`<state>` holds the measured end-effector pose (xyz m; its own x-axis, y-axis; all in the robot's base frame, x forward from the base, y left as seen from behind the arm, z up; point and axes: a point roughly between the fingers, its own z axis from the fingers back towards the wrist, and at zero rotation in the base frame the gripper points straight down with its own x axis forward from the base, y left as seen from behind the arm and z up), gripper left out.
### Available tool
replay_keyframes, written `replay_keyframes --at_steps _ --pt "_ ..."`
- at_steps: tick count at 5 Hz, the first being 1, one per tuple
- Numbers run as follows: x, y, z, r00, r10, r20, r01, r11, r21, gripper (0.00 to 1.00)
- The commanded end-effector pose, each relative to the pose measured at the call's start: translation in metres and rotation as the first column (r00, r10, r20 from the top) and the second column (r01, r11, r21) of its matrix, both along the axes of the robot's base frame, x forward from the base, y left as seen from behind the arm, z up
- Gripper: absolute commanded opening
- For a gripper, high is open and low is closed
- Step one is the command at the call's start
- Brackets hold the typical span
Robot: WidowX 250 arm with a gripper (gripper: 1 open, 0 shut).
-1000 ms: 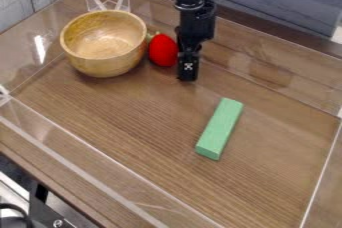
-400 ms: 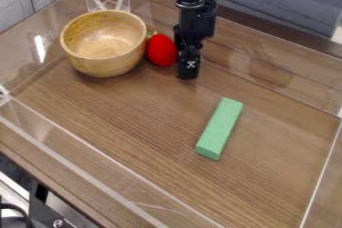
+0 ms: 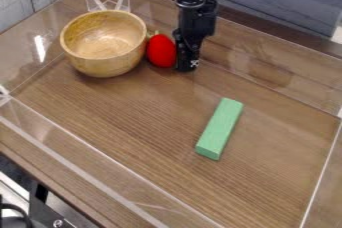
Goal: Move the red object to the left side of the table
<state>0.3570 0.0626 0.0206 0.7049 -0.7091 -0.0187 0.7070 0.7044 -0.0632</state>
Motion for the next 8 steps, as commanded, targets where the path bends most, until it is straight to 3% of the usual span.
replay_keyframes --at_steps 1,2,4,6,8 --pt "0.001 0.007 0.025 0.996 0.065 0.067 -0.065 0.998 0.004 0.0" --pt "-0.005 0.011 0.028 0.99 0.125 0.072 -0.125 0.992 -0.005 0.0" --pt "-0.019 -0.006 0.026 0.984 0.165 0.063 -0.163 0.986 -0.028 0.0" --pt "-0.03 -0.021 0.042 0.997 0.07 0.038 -0.068 0.996 -0.053 0.0" --pt "-0.056 -0.025 0.027 0.998 0.065 0.005 -0.065 0.995 -0.079 0.0"
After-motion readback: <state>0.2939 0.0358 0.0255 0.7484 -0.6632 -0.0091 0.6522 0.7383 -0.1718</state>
